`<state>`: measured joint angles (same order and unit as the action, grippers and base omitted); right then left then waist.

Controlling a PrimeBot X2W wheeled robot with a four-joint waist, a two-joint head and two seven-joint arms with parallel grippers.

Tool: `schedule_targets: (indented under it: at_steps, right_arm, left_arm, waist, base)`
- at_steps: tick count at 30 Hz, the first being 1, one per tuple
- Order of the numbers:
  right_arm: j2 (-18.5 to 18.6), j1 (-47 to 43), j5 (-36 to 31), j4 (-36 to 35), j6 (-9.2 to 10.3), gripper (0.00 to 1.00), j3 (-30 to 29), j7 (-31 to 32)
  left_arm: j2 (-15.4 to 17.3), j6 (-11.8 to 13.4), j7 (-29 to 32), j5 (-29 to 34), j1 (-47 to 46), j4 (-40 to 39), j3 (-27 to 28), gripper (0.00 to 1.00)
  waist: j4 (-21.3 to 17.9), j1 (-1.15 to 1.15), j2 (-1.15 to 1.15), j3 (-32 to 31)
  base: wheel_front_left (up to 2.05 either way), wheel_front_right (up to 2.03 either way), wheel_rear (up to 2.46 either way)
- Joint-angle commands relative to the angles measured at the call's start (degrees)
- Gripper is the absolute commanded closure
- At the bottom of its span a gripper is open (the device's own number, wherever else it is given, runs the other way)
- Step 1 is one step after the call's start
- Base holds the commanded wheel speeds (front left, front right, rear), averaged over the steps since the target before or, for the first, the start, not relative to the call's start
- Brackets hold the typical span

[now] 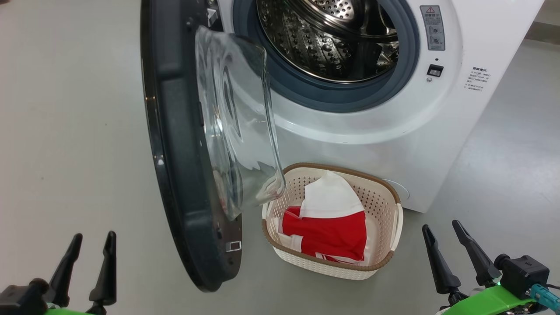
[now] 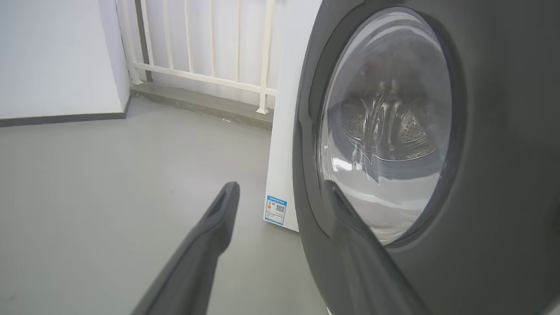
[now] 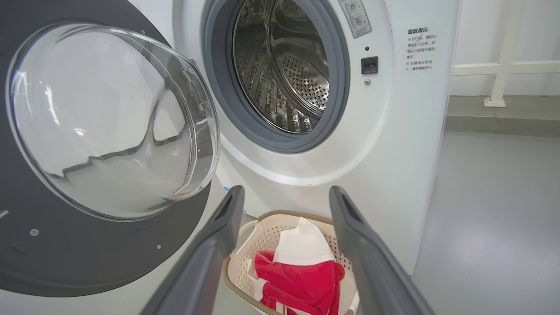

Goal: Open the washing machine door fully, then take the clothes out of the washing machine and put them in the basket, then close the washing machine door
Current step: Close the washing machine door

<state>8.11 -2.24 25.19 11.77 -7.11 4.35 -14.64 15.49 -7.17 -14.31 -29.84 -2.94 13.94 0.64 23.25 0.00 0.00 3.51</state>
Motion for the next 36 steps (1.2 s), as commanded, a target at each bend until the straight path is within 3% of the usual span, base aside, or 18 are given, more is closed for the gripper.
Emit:
schedule_targets:
  at_steps: [1,14,22,36]
  right_arm:
    - [0.49,1.05,-0.09,-1.57,-0.37,0.00,0.84,-0.36]
    - [0.53,1.21,-0.10,-1.67,-0.37,0.00,0.37,-0.36]
    - [0.16,0.90,-0.20,-1.66,-0.37,0.00,0.10,-0.36]
    - [0.28,0.81,-0.17,-1.66,-0.37,0.00,0.09,-0.36]
  left_arm:
    - [0.29,-0.32,-0.68,3.14,-0.45,-2.56,3.74,0.00]
    - [-7.42,-0.32,-0.69,19.65,2.75,-8.38,9.75,0.00]
    - [-9.91,-0.32,-0.69,21.68,4.09,-8.14,10.45,0.00]
    - [-10.21,-0.32,-0.69,21.68,3.75,-8.83,10.78,0.00]
  waist:
    - [-0.11,0.00,0.00,0.09]
    - [-0.78,0.00,0.00,-0.04]
    - [-0.92,0.00,0.00,-0.18]
    - [-0.82,0.00,0.00,-0.40]
  base:
    - [0.00,0.00,0.00]
    - [0.00,0.00,0.00]
    - [0.00,0.00,0.00]
    - [0.00,0.00,0.00]
